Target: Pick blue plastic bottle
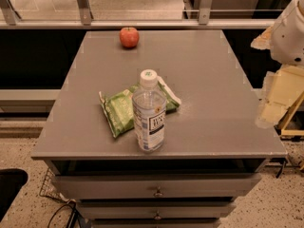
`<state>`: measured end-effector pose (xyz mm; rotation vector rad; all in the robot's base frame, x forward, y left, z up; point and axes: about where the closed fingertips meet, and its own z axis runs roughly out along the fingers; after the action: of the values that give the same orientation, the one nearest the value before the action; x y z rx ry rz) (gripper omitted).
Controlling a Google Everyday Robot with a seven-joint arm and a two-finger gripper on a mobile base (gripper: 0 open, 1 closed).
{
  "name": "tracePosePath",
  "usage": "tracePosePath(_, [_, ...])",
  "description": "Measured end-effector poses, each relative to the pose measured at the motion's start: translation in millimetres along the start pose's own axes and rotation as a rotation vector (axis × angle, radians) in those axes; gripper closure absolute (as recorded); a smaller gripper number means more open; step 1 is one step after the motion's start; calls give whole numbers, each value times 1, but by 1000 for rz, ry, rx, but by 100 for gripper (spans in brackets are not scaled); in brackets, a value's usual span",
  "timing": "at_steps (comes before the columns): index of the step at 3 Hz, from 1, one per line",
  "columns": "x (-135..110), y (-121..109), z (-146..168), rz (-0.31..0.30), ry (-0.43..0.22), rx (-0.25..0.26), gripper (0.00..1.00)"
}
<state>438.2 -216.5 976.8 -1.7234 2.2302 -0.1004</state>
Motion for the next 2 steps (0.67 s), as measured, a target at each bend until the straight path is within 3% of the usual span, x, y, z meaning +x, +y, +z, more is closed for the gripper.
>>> tracePosePath(2, [1,-1,-1,9,-27,0,0])
